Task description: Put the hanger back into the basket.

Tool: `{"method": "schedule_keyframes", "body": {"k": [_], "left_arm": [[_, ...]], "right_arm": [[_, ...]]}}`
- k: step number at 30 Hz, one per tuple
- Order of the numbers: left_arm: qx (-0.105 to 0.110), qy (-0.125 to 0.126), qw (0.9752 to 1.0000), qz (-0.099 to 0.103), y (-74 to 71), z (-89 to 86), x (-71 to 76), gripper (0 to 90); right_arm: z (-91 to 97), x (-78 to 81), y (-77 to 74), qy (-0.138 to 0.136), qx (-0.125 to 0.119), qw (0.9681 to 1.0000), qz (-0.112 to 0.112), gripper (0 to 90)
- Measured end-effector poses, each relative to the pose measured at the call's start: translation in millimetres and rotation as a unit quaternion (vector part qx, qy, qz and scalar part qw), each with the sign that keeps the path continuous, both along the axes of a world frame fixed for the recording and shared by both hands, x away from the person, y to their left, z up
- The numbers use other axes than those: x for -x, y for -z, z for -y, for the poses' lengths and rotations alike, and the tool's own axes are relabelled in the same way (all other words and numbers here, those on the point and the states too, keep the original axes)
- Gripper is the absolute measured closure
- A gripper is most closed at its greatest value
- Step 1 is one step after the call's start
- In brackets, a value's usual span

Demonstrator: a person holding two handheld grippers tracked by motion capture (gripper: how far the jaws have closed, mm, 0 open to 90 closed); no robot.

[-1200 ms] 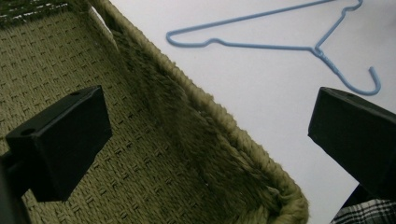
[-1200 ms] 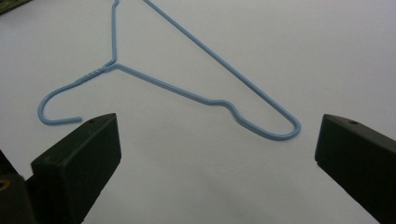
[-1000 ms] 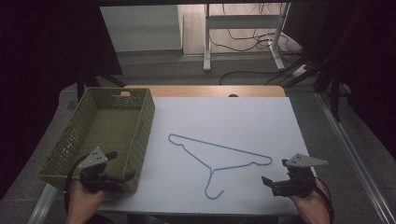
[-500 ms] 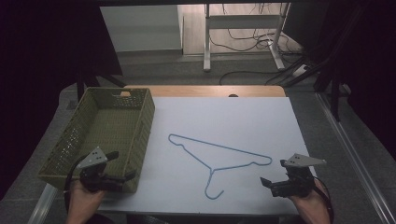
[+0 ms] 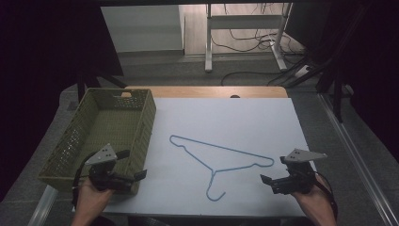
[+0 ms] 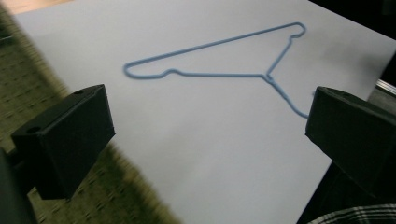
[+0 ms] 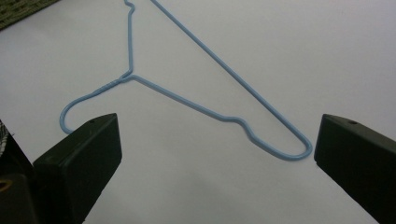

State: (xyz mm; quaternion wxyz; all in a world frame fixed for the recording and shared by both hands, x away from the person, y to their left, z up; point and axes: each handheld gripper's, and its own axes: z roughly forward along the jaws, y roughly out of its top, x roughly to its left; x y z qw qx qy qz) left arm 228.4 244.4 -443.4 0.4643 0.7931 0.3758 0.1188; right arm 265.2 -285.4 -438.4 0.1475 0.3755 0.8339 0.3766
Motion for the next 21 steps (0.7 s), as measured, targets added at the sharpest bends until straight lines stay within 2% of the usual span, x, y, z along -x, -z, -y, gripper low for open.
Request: {"method": "schedule_keyframes", "body": {"k": [3,8,9,13,18,21], "left_arm": [[0.0,0.007,1.0,0.0,-1.9,6.7,-2.1,1.3],[-0.005,0.031,0.9995,-0.005,-4.6,28.2,-7.4,1.4],[-0.005,0.031,0.9995,-0.005,-4.6,28.2,-7.4,1.4],[-0.005,0.047,0.9988,-0.013,-2.2,42.6,-10.7,1.8],[-0.012,0.06,0.9979,-0.02,2.1,62.3,-15.5,1.8],[-0.008,0.069,0.9972,-0.027,4.3,68.9,-17.8,2.2]], "right_arm": [[-2.5,-1.7,-2.0,-0.002,0.01,0.9999,-0.002,0.1],[-10.3,-8.8,-5.4,-0.012,0.026,0.9993,-0.024,0.0],[-11.6,-9.8,-5.5,-0.012,0.027,0.9992,-0.027,0.0],[-18.3,-13.2,-5.8,-0.022,0.044,0.9985,-0.025,0.0],[-27.8,-21.8,-6.8,-0.04,0.057,0.9968,-0.038,0.0],[-29.9,-24.9,-6.1,-0.043,0.063,0.9961,-0.043,0.0]]}}
